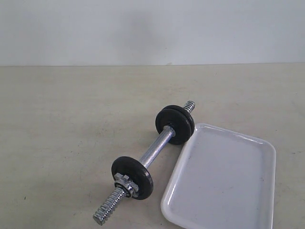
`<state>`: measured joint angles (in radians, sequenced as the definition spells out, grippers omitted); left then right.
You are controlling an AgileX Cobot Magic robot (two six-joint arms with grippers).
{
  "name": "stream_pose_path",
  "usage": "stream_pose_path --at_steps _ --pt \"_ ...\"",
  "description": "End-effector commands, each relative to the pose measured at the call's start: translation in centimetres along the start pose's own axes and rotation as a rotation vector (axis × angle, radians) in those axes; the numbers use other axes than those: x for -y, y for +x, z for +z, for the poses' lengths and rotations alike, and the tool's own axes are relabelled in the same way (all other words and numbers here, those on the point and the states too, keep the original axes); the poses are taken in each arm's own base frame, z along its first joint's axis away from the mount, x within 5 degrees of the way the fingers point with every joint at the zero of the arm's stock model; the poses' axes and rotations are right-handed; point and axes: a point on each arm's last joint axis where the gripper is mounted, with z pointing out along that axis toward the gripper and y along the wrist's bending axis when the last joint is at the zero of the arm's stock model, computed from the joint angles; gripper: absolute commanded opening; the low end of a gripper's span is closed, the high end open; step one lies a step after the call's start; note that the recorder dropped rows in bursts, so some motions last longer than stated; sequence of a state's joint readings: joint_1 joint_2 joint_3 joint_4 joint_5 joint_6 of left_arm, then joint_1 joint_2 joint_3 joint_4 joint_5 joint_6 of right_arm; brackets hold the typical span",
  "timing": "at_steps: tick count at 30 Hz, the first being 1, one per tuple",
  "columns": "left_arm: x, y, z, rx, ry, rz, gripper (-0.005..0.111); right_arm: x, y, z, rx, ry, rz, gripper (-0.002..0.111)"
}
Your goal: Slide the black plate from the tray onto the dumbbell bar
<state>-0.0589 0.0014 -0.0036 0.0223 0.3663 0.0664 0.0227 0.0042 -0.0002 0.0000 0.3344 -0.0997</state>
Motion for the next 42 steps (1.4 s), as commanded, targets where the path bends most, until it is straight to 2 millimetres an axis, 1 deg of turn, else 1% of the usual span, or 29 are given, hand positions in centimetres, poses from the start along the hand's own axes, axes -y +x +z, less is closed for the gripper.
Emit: stream_pose_path --at_steps 1,28,36,42 --pt "0.01 0.09 0.03 0.000 0.000 -0.013 0.004 0.02 -0.08 -0.03 0.012 0.004 -0.001 0.004" --pt "0.00 -0.11 0.03 0.022 -0.001 -0.013 0.004 0.02 -0.08 -0.03 0.012 0.004 -0.001 0.004" --pt "-0.32 -0.08 0.02 0.018 -0.060 -0.029 0.004 0.02 -0.08 -0.03 0.012 0.004 -0.001 0.004" --pt "-0.35 -0.08 0.02 0.017 -0.064 -0.030 0.004 0.02 -0.08 -0.03 0.012 0.004 -0.001 0.004"
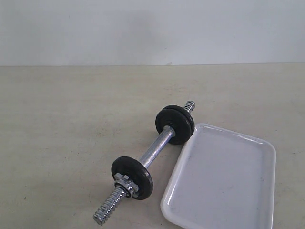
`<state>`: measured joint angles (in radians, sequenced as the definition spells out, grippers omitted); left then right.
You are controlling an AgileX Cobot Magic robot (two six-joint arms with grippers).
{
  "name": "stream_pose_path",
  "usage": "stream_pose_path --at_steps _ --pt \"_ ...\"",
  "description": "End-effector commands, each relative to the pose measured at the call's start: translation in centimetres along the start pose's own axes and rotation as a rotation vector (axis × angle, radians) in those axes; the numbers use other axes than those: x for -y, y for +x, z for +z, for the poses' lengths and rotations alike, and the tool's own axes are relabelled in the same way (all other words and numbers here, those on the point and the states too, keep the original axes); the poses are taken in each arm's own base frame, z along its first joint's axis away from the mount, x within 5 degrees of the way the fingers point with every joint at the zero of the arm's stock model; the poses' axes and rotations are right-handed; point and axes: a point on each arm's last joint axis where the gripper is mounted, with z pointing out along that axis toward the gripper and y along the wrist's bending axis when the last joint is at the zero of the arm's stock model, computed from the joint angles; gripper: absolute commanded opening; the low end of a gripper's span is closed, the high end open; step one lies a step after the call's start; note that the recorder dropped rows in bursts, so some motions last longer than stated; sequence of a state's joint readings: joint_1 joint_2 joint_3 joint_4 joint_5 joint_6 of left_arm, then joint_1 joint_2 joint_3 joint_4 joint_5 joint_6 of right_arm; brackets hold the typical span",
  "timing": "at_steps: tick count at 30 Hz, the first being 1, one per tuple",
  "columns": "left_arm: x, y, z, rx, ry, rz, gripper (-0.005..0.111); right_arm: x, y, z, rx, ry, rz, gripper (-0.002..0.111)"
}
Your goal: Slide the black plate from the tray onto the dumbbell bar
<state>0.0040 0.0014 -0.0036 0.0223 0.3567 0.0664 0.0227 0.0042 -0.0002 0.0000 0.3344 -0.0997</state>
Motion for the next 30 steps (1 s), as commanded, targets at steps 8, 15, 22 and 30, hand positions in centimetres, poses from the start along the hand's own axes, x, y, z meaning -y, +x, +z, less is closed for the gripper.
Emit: stream_pose_path --at_steps 8,15,22,30 --pt "-0.01 -0.03 0.03 0.013 -0.003 -0.013 0.004 0.34 -0.05 -0.04 0.006 0.060 0.013 0.004" --pt "-0.01 -0.03 0.03 0.013 -0.003 -0.013 0.004 0.34 -0.05 -0.04 0.006 0.060 0.013 0.004" --pt "-0.01 -0.03 0.03 0.013 -0.003 -0.013 0.004 0.34 -0.05 -0.04 0.006 0.060 0.013 0.004" --pt "-0.01 -0.03 0.03 0.013 -0.003 -0.013 0.004 0.32 -0.08 -0.04 0.010 0.059 0.018 0.004"
